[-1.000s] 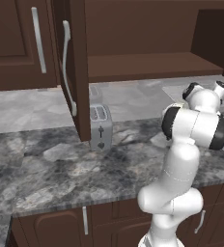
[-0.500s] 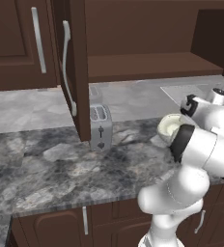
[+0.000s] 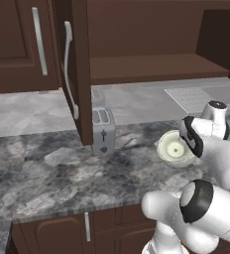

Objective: Pick up the bowls on the counter and stack them on top of one another in the open cabinet. Place the smaller bowl on top of the larger bowl.

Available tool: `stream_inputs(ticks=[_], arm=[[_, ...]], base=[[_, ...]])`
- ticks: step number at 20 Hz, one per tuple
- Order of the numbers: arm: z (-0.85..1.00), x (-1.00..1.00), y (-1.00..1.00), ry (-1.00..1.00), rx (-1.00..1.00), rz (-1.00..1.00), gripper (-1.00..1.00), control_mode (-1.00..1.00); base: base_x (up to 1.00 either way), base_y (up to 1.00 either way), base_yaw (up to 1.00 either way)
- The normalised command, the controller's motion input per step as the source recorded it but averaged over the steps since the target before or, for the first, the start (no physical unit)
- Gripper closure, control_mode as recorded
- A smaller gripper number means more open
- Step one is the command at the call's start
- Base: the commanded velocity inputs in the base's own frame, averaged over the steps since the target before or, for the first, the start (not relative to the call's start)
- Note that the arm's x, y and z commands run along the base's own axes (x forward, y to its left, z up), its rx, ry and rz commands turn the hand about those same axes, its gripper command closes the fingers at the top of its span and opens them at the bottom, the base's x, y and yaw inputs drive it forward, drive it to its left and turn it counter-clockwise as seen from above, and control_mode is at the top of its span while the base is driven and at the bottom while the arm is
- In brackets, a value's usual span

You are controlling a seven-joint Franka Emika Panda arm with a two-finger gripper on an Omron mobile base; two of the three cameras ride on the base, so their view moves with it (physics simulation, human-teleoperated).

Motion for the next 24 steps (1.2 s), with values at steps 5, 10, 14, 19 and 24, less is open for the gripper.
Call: stream_inputs(ticks=[5,10,14,19,24], arm=[[0.50,-0.50,0.38,0.00,-0.06,0.14,1.00,-1.00],[0.56,-0.50,0.21,0.00,0.03,0.07,1.00,-1.00],[0.66,-0.52,0.01,-0.08,0.10,0.02,1.00,-1.00],[0.73,-0.42,-0.01,-0.08,0.17,0.00,1.00,-1.00],[0.74,-0.20,0.01,-0.07,0.17,-0.03,1.00,-1.00]], base=[[0.00,0.00,0.00],[0.00,0.00,0.00],[0.00,0.00,0.00],[0.00,0.00,0.00],[0.00,0.00,0.00]])
